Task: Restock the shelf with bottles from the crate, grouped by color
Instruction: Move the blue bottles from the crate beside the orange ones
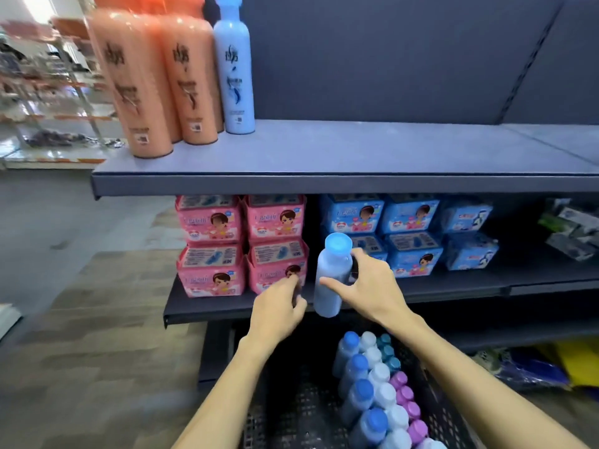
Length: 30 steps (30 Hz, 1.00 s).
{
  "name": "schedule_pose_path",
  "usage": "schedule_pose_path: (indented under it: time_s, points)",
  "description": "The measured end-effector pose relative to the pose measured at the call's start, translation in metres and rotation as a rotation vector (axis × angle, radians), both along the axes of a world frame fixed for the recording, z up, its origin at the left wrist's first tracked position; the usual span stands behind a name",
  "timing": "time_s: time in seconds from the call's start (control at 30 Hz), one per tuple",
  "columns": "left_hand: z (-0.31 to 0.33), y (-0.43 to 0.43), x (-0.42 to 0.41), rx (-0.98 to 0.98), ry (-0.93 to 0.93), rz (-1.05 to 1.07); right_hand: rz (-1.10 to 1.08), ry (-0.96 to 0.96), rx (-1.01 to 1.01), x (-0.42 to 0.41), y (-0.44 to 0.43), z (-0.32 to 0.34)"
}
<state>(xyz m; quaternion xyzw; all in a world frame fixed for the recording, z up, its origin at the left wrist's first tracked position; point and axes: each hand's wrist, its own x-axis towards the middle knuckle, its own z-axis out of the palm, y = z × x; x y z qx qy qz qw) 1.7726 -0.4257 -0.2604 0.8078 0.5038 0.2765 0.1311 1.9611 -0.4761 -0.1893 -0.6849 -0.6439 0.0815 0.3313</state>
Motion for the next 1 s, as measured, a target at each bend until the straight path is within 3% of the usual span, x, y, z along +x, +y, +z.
schedule_pose_path:
  time_s: [0.17,0.3,0.67,1.0]
  points:
    - [0.045,0.015,-0.012,0.131,0.135,-0.184,-0.03,0.019,0.103,-0.007,0.0,0.054]
    - [0.089,0.022,-0.023,0.287,0.132,-0.242,0.002,0.024,0.178,-0.015,0.0,0.097]
    - [0.189,0.027,-0.057,0.61,-0.014,-0.175,0.027,-0.011,0.375,-0.043,0.019,0.198]
    - [0.277,0.05,-0.074,0.736,-0.005,-0.079,0.023,0.011,0.445,-0.071,0.051,0.267]
